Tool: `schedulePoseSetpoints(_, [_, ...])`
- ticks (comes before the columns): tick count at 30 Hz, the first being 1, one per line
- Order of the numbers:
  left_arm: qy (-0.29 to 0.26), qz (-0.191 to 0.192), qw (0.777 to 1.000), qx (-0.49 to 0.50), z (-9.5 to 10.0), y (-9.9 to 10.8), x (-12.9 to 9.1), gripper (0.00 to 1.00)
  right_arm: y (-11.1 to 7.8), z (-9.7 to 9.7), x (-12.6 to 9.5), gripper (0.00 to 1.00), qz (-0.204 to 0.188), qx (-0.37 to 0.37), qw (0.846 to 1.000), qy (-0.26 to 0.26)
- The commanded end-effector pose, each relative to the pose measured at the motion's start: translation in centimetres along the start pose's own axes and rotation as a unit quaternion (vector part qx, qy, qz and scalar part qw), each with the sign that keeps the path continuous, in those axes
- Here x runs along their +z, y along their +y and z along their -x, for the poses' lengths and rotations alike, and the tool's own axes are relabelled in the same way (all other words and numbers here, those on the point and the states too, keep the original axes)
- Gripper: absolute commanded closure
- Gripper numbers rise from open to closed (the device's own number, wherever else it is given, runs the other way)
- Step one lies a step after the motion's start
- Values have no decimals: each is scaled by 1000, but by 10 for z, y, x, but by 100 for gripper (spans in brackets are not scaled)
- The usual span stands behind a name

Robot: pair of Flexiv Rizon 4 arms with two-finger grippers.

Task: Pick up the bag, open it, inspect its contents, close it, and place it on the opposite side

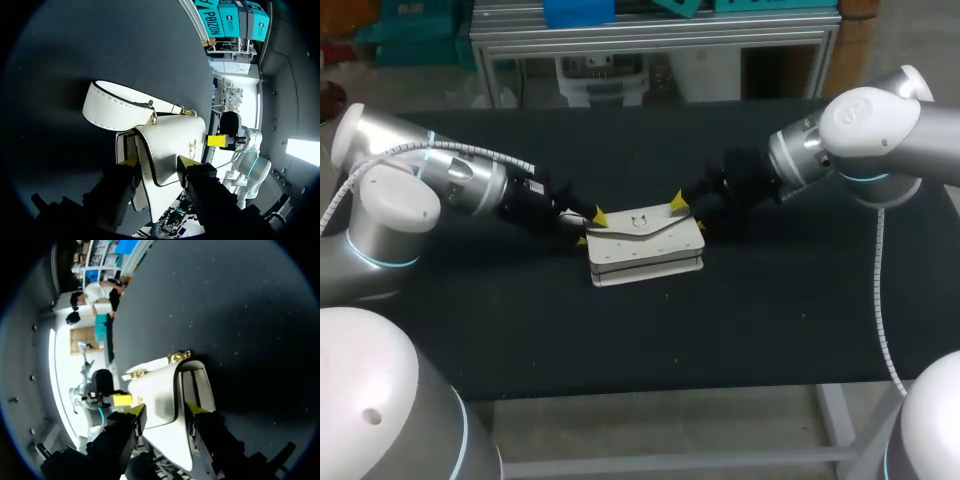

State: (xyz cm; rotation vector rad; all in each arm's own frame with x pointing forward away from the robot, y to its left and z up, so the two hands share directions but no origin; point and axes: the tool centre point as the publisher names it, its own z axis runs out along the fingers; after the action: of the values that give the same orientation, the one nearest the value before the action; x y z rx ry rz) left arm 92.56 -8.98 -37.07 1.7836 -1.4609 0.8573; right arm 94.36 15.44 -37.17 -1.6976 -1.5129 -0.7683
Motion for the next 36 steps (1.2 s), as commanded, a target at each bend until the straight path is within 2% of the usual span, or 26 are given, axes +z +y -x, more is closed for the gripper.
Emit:
schedulePoseSetpoints(1, [3,7,1000,-1,4,-7,10,52,0,3,8,53,-3,3,1000,-1])
schedulePoseSetpoints(6, [9,13,1000,-15,10,-16,15,55,-3,11,12,55,-5,12,1000,-2])
schedulePoseSetpoints(7, [11,15,1000,-17,11,-17,16,64,-4,13,12,54,-5,14,1000,-2])
schedulePoseSetpoints(8, [12,16,1000,-18,12,-18,17,85,-5,16,12,54,-4,17,1000,-2])
schedulePoseSetpoints(9, [12,16,1000,-19,12,-18,17,93,-5,16,12,55,-3,18,1000,-2])
schedulePoseSetpoints(10, [12,16,1000,-19,12,-18,17,100,-6,18,11,60,-2,19,1000,-2])
schedulePoseSetpoints(13, [13,17,1000,-20,12,-18,17,100,-6,18,11,64,-1,21,1000,-2])
schedulePoseSetpoints(14, [17,17,1000,-16,9,-17,16,100,-8,18,9,100,4,19,1000,-1])
schedulePoseSetpoints(18, [15,15,1000,-8,3,-14,13,100,-9,14,8,100,8,13,1000,0])
schedulePoseSetpoints(19, [14,15,1000,-5,2,-12,12,88,-9,13,6,65,11,11,1000,-2])
schedulePoseSetpoints(20, [13,14,1000,-4,1,-11,12,65,-10,12,5,52,12,11,1000,-1])
schedulePoseSetpoints(21, [13,13,1000,-3,0,-10,11,32,-10,11,4,10,15,10,1000,-1])
schedulePoseSetpoints(22, [13,13,1000,-2,0,-8,10,20,-10,11,2,0,19,9,1000,-2])
schedulePoseSetpoints(23, [13,12,1000,-1,0,-7,9,13,-11,10,1,0,20,8,1000,-3])
schedulePoseSetpoints(25, [15,11,1000,0,-1,-4,7,11,-12,9,0,0,22,7,1000,-3])
schedulePoseSetpoints(26, [16,10,1000,0,-1,-3,7,12,-12,9,-1,0,23,6,1000,-3])
schedulePoseSetpoints(29, [21,8,1000,2,-1,1,5,50,-13,8,-2,0,27,5,1000,-3])
schedulePoseSetpoints(32, [23,9,1000,6,-1,2,6,56,-13,8,-2,0,30,6,1000,-3])
schedulePoseSetpoints(35, [29,12,999,5,1,0,10,79,-12,11,0,9,32,8,999,-2])
schedulePoseSetpoints(36, [33,13,999,0,4,-3,13,92,-12,12,3,12,31,10,999,-1])
